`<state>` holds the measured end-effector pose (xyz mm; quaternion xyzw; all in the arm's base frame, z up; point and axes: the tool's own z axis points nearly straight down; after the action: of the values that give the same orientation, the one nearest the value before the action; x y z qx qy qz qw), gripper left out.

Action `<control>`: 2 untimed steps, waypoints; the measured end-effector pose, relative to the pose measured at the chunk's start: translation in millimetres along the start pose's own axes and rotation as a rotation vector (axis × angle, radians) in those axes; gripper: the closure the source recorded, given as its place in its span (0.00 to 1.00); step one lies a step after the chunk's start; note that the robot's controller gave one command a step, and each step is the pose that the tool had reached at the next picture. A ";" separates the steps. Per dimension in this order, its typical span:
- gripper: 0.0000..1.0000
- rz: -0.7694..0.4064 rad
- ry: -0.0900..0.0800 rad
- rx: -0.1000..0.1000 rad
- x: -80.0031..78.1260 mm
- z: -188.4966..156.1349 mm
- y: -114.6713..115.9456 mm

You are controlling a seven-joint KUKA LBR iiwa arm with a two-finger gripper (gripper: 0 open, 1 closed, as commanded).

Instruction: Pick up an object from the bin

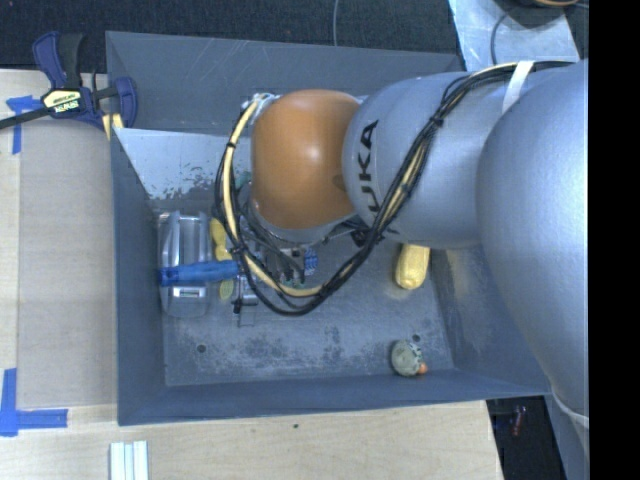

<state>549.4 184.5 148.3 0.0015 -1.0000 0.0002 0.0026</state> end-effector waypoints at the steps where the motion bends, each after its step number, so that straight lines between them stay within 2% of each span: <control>1: 0.00 0.003 -0.008 -0.001 -1.9 -5.0 -1.1; 2: 0.00 -0.110 -0.010 -0.001 -37.6 58.3 -35.7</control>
Offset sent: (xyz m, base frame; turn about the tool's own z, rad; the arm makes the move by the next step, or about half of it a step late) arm 0.0446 -0.0453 -0.0783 -0.1356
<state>586.9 148.9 89.8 0.0564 -0.9984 -0.0004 -0.0025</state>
